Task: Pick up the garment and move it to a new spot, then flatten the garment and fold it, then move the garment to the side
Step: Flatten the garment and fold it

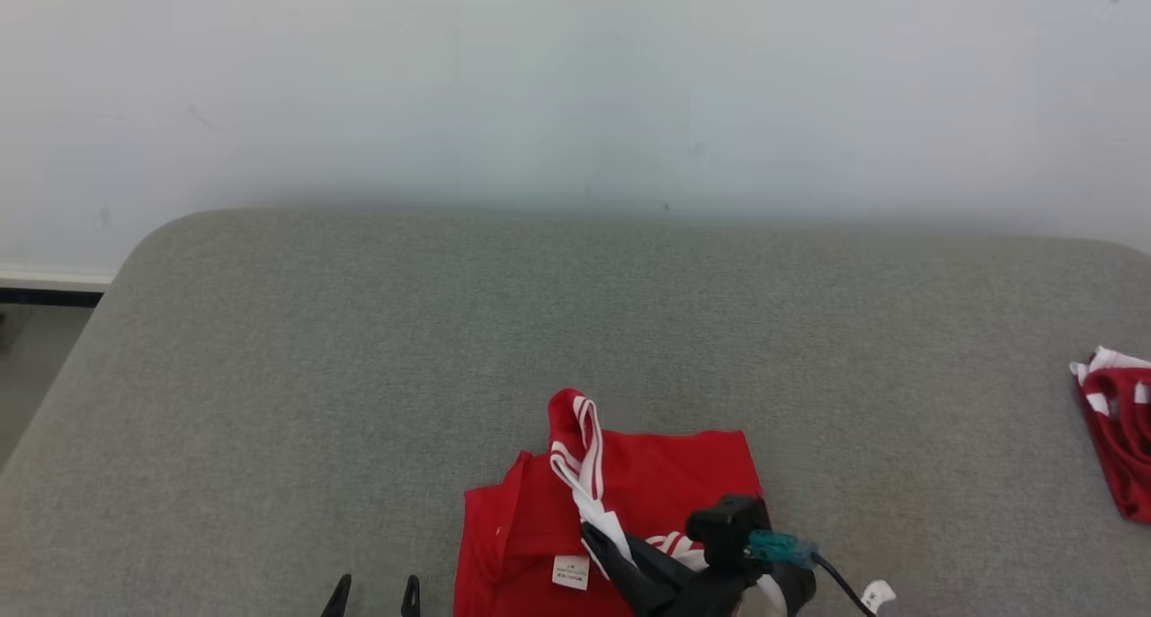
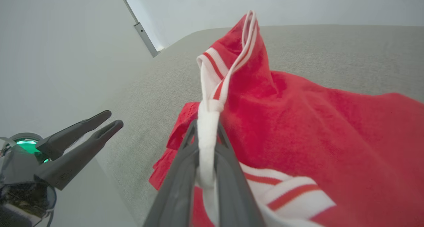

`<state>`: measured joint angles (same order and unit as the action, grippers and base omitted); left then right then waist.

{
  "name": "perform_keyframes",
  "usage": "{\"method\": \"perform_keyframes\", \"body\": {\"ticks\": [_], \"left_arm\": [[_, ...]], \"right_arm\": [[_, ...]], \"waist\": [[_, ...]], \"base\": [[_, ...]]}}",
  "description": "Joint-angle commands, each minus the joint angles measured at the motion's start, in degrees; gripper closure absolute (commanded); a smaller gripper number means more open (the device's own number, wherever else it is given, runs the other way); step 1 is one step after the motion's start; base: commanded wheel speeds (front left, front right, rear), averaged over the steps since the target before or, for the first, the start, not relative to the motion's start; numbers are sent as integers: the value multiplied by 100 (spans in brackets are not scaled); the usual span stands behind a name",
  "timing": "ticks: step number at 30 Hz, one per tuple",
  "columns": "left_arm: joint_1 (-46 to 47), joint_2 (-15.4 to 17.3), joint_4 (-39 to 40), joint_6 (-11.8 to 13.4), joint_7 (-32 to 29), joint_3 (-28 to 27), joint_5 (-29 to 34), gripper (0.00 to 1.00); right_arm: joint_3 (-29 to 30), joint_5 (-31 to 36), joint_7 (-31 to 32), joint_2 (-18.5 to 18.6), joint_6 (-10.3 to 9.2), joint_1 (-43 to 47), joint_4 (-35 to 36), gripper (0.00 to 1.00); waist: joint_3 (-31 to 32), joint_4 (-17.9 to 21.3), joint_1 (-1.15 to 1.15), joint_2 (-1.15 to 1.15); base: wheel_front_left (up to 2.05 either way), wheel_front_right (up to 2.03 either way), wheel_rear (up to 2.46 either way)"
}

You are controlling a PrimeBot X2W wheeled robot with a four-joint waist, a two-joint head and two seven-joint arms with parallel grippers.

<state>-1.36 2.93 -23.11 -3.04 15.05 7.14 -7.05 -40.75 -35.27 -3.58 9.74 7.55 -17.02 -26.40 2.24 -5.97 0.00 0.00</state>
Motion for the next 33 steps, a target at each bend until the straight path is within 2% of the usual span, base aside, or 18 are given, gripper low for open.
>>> {"method": "perform_keyframes", "body": {"ticks": [1, 12, 13, 14, 19, 23, 33], "left_arm": [[-41, -6, -11, -11, 16, 12, 11, 0], [-22, -6, -71, -30, 16, 109, 50, 0], [-23, -6, -70, -24, 16, 108, 49, 0], [-32, -6, -56, 2, 16, 102, 43, 0], [-20, -6, -8, 52, 16, 42, 4, 0], [18, -6, 37, 72, 16, -14, 6, 0], [111, -6, 200, 137, 16, -204, 60, 0]], "right_arm": [[-60, 14, -62, -86, -17, -104, -71, 100], [-383, 24, -527, -507, -17, -669, -1285, 100], [-389, -10, -583, -536, -17, -699, -1389, 78], [-392, -54, -696, -572, -17, -777, -1560, 0], [-232, -68, -1027, -640, -17, -923, -1822, 0], [198, 145, -1152, -573, -17, -981, -1968, 0], [2207, 1585, -1159, -365, -17, -239, -1103, 0]], "waist": [[7, -217, 0, 0], [3, -678, 0, 0], [2, -684, 0, 0], [-1, -674, 0, 0], [-20, -506, 0, 0], [-37, -303, 0, 0], [-97, 250, 0, 0]], "base": [[0, 0, 0], [0, 0, 0], [0, 0, 0], [0, 0, 0], [0, 0, 0], [0, 0, 0], [0, 0, 0]]}}
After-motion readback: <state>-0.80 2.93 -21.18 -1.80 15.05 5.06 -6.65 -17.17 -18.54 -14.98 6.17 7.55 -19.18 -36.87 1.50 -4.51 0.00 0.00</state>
